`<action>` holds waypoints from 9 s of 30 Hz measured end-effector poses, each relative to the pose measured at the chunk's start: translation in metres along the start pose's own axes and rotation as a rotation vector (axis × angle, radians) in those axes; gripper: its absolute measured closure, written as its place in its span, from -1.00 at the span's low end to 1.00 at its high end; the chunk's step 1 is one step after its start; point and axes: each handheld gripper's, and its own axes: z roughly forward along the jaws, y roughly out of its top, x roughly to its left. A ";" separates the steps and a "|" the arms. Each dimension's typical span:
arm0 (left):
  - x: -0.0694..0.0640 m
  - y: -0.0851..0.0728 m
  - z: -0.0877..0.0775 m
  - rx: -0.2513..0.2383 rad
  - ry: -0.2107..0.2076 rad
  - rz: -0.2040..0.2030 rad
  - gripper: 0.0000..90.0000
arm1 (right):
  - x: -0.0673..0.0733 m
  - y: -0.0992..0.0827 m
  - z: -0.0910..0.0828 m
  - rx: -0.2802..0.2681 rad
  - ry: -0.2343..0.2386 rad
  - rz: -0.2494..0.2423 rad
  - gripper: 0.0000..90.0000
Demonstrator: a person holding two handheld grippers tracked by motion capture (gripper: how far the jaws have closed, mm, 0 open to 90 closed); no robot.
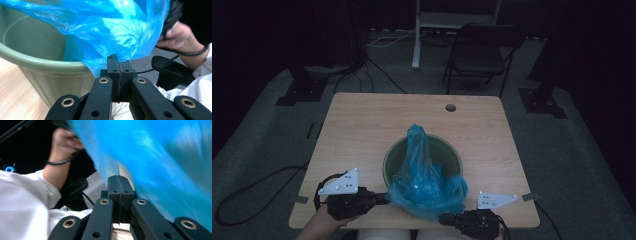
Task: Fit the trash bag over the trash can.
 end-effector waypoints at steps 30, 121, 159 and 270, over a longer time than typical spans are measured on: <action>0.003 0.001 0.001 -0.042 0.024 -0.007 1.00 | 0.008 0.088 -0.034 -0.182 -0.180 -0.041 -0.10; 0.052 0.045 -0.043 -0.115 0.232 -0.083 1.00 | -0.033 0.173 -0.051 -0.106 -0.403 -0.216 0.97; 0.125 -0.034 0.010 -0.015 0.209 -0.380 1.00 | -0.180 0.103 0.014 -0.093 -0.470 0.117 0.90; 0.112 0.008 -0.011 -0.083 0.287 -0.277 -0.11 | -0.091 0.121 -0.053 -0.143 -0.362 0.057 -0.03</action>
